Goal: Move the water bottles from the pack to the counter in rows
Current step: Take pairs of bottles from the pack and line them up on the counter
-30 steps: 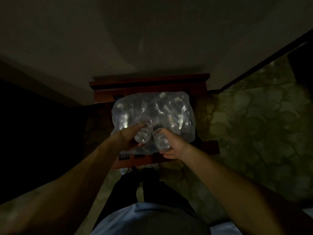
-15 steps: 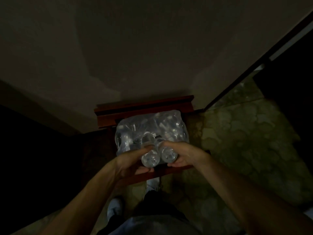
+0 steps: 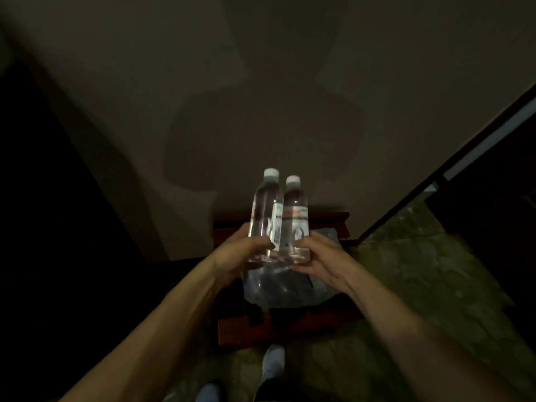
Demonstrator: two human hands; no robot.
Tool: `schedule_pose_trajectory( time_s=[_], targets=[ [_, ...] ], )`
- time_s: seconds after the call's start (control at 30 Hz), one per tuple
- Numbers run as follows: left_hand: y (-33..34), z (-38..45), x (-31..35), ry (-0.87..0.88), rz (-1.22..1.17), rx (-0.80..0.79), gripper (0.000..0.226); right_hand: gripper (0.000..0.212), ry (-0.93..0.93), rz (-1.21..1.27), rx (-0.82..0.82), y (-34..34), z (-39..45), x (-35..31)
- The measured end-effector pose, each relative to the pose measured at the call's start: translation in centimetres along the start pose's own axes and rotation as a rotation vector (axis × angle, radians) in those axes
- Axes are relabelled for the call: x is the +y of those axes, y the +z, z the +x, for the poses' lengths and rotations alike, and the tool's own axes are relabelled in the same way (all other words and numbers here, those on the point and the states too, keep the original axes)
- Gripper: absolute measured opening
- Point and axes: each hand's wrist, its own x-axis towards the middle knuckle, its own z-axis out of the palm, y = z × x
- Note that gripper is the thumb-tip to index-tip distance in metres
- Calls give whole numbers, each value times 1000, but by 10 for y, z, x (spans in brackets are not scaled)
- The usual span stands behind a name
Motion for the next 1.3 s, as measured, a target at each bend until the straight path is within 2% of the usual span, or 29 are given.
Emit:
schedule_pose_trajectory(
  time_s=[0.07,0.23,0.3,0.4,0.53,0.67,0.8,0.9,1.0,1.07,1.17,1.3],
  targets=[
    [-7,-13,25,112,-27,36,46,36,-100,5,-38,24,-6,-24],
    [-15,-43,84,399,40,199,60,69,-346,100,-83,80,-20,-81],
    [-16,-57,104,488,112,273,66,65,-454,84,-52,102,-28,-93],
    [-16,-81,124,573,150,376,72,75,-539,129,-21,127,-39,-102],
    [-25,-111,136,592,142,391,60,66,-638,202,-120,143,-50,-112],
    [-25,-141,147,635,85,386,35,49,-675,255,-256,157,-69,-121],
    [-19,-178,164,710,181,392,36,3,-757,160,-337,169,-92,-132],
    [-22,-206,177,749,284,420,39,4,-885,123,-389,186,-110,-141],
    [-33,-232,193,806,342,471,43,22,-993,103,-439,209,-114,-150],
    [-46,-247,201,841,310,532,46,31,-1009,111,-455,225,-116,-154],
    [-72,-265,204,862,273,571,54,57,-1014,-4,-422,255,-122,-158],
    [-123,-287,203,846,223,500,55,45,-1017,-172,-379,296,-131,-164]
  ],
)
